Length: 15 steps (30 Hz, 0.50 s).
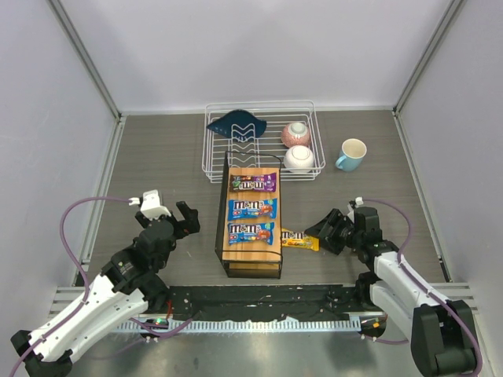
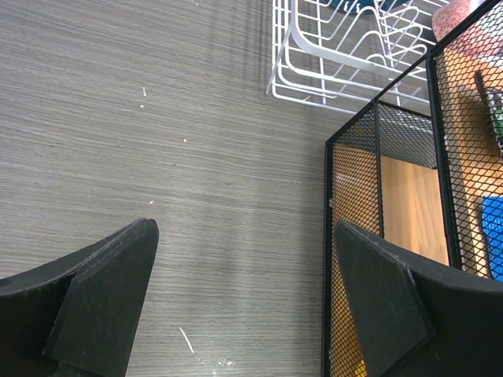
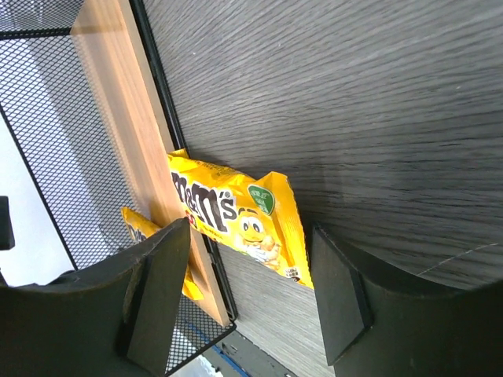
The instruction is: Place and organize the candy bags onto the shelf
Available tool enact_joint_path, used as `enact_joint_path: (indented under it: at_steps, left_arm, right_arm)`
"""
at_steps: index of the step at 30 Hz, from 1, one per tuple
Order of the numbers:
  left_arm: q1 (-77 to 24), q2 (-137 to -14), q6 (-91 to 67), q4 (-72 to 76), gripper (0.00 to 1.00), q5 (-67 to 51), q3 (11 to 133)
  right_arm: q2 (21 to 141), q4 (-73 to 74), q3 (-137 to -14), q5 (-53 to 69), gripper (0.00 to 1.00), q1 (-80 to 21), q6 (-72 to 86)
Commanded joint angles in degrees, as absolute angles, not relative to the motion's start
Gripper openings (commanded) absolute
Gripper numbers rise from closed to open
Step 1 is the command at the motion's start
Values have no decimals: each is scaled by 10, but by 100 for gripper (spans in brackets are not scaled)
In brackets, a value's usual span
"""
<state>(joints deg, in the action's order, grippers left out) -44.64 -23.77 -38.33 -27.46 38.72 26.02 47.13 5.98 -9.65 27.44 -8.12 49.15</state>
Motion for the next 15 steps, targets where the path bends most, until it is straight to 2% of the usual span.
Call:
enact_joint_path:
  at_steps: [1,11,15]
  left_arm:
    - [-448,-237,-377,-256,100,388,264]
    - [-449,-240,-376,-255,100,388,264]
    - [-448,-240,-376,-254,100,388,265]
  right_arm:
    - [479,33,-84,298,66,-81,487]
    - [464,-45,-60,334,54,-81,520]
    - [468,-82,-53,349,53,-80,534]
